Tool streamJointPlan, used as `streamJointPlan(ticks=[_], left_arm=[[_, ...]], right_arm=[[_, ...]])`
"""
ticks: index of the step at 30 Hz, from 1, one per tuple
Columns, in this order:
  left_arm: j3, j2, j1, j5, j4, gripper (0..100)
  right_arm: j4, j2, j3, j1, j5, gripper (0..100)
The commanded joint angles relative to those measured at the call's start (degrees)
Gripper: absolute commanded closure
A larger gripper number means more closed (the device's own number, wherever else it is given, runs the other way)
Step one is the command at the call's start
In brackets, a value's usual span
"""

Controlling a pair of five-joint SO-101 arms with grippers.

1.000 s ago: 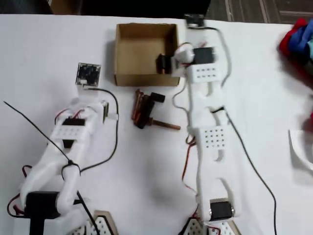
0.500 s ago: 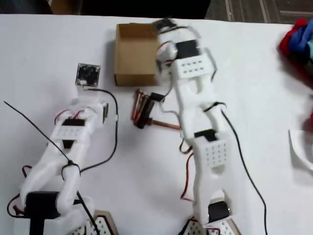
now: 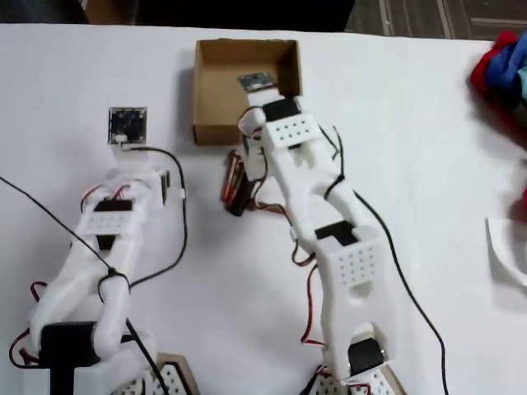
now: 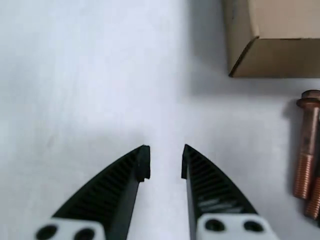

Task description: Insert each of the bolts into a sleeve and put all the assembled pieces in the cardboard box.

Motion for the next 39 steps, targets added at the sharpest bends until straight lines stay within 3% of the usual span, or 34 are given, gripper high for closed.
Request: streamJointPlan(ticks=[1, 10, 26, 39], left_arm=[[-0.5, -2.5, -0.7, 0.6, -1.1, 87], [-0.5, -2.5, -0.7, 0.6, -1.1, 87], [-0.5, -2.5, -0.5, 0.6, -1.1, 87], [-0.4, -2.6, -0.7, 0.6, -1.1, 87]], right_arm=[[-0.4, 1.8, -4.0, -1.7, -9.3, 91.9], [-0.3, 8.7, -12.0, -2.8, -17.1, 91.9], [4.4, 9.3, -19.6, -8.0, -17.2, 91.9], [4.1, 16.5, -20.3, -4.3, -17.2, 91.9]])
